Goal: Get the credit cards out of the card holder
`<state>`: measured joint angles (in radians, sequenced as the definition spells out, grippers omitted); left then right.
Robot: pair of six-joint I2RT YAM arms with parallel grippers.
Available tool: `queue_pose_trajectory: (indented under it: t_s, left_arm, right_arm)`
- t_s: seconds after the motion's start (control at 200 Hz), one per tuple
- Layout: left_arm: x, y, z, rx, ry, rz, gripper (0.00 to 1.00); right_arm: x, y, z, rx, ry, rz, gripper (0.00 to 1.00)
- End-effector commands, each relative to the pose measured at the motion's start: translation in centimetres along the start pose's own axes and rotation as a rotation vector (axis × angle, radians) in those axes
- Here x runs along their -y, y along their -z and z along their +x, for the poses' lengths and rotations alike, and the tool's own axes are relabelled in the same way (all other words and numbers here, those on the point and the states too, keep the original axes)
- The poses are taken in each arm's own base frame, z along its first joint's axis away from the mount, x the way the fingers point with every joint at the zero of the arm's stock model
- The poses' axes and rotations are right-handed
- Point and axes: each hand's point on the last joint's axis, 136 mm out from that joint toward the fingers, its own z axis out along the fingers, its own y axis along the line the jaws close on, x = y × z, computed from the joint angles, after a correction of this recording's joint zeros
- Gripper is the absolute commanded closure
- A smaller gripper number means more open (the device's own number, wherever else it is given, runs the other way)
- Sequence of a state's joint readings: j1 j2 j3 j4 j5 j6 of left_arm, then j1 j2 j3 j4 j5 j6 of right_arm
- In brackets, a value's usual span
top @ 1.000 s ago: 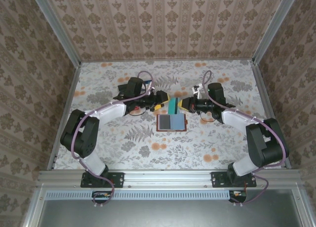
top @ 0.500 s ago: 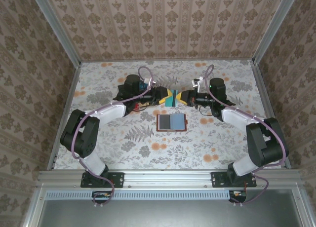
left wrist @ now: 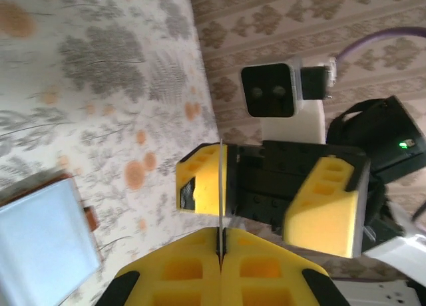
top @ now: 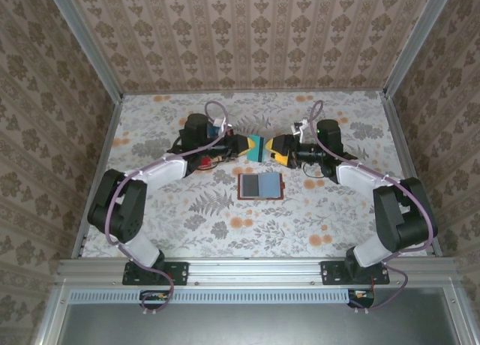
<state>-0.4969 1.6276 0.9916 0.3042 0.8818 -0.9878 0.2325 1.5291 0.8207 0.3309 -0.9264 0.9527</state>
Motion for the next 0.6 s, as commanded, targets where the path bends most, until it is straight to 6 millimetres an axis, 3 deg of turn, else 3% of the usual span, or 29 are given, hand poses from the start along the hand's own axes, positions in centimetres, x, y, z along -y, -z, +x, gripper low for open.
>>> queue_pose_trajectory:
  t_s: [0.0,0.145,0.365,0.595]
  left_arm:
    - [-0.2,2.4,0.1,-0.005,-0.153,-0.172,1.0]
    - [-1.3,5.1,0.4,-0.045,-0.31,-0.358,1.0]
    - [-3.5,11.6,-2.5,-0.032,-0.62,-0.707,1.0]
    - [-3.3,13.9,-5.0,-0.089,-0.901,-0.811,1.0]
  right_arm:
    - [0.3,0.9,-0.2,0.027,0.059,0.081,0.16]
    - [1.6,0.9,0.0,0.04,0.056,0.131,0.09]
    - [3.1,1.2,0.5,0.026,0.059,0.207,0.02]
    - [4.1,1.5,1.0,0.019,0.064,0.252,0.0]
